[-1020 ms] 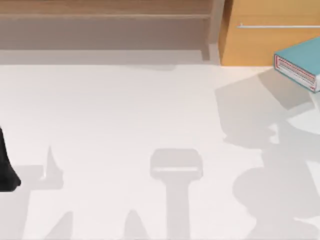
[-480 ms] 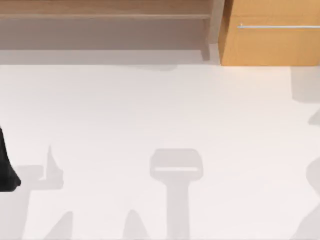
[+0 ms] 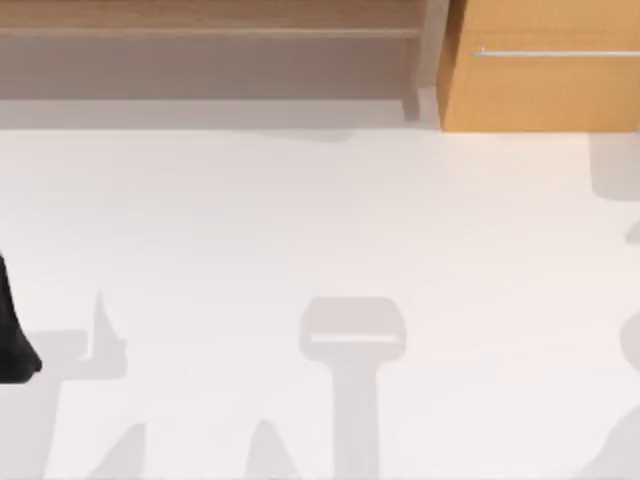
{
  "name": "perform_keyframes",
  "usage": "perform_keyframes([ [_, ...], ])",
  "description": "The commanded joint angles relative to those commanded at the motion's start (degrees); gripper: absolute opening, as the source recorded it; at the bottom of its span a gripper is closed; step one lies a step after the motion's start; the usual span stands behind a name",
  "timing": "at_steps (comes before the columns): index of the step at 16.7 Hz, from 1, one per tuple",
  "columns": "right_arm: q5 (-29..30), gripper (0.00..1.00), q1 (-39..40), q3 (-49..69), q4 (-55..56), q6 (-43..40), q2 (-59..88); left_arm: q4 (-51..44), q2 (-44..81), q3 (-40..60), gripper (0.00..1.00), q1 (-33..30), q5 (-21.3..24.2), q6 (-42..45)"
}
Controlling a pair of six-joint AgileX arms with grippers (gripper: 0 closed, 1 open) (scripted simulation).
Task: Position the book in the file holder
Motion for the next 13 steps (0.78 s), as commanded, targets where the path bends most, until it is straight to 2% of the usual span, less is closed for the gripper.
perform_keyframes([
  [12,2.1,0.0,1.9,6.6,-0.8,0.6,5.5,0.0,0.0,0.0,1.0,0.0,0.0,0.0],
  [13,2.1,0.08,1.9,6.6,-0.8,0.6,5.5,0.0,0.0,0.0,1.0,0.0,0.0,0.0],
])
